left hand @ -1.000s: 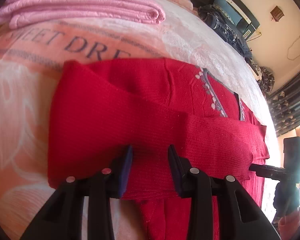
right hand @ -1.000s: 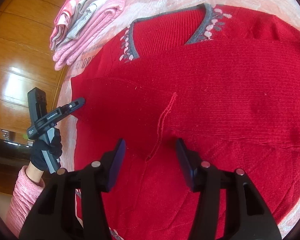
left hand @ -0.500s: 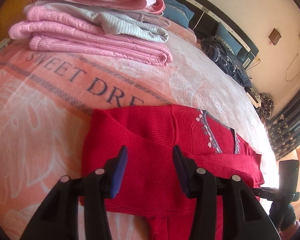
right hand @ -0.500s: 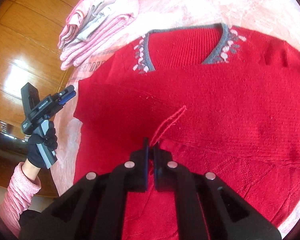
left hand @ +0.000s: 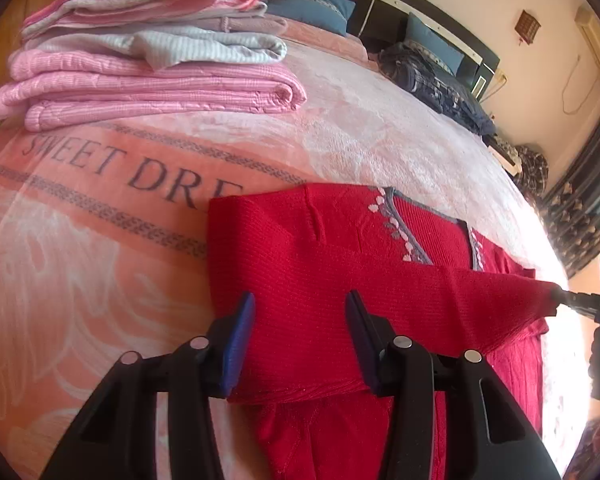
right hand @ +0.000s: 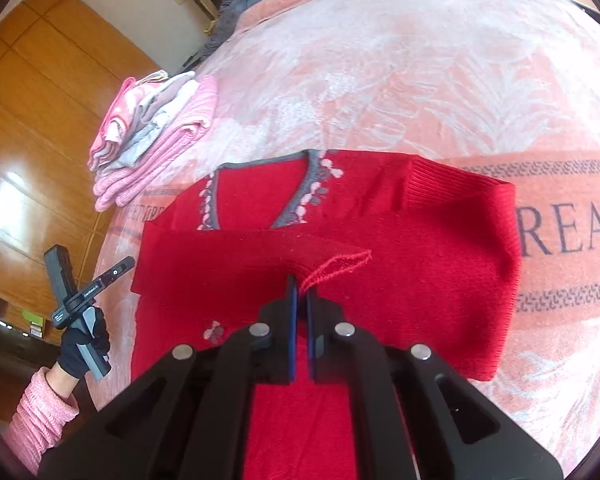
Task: Fold small clothes
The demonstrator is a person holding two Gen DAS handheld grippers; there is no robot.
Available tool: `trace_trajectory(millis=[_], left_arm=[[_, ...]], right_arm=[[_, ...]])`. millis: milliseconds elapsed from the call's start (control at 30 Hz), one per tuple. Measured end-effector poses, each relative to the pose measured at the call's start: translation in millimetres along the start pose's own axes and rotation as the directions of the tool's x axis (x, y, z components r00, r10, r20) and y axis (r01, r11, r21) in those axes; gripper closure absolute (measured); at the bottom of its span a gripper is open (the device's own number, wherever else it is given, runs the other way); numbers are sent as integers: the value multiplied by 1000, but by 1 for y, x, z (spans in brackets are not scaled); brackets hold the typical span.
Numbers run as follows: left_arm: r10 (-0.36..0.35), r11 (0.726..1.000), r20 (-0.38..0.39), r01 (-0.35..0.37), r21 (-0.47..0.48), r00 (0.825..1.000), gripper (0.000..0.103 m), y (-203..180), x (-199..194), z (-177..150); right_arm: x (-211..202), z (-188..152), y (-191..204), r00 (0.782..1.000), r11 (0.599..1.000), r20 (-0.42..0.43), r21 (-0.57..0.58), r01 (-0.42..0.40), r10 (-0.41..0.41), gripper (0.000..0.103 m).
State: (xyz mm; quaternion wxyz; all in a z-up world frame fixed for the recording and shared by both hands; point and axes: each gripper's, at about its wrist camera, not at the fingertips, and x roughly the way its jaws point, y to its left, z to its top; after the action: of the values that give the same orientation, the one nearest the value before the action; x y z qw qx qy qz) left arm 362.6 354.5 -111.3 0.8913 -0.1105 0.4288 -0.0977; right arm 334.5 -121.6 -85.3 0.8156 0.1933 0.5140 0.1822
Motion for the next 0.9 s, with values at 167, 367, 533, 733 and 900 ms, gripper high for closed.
trace_trajectory(millis=[167, 367, 533, 733, 900], left_arm=[[24, 998, -52, -21, 54, 998, 55, -15, 21, -12], [37, 996, -84, -30, 82, 996, 52, -24, 29, -19], [-42, 998, -22, 43, 45, 999, 52, -36, 8, -7], [-65, 991, -54, 71, 112, 996, 49, -66, 16, -12], [-29, 993, -128, 43, 111, 991, 49, -61, 43, -23]], right_arm=[[13, -9, -30, 995, 995, -22, 31, 94, -94, 101], [23, -20, -44, 987, 988, -72, 51, 147, -143, 89], [-8, -9, -33, 997, 995, 31, 66, 74, -76, 81], [13, 2, -17, 999, 998, 19, 46, 42, -43, 81], [42, -4, -43, 992, 987, -52, 105, 121, -116, 84]])
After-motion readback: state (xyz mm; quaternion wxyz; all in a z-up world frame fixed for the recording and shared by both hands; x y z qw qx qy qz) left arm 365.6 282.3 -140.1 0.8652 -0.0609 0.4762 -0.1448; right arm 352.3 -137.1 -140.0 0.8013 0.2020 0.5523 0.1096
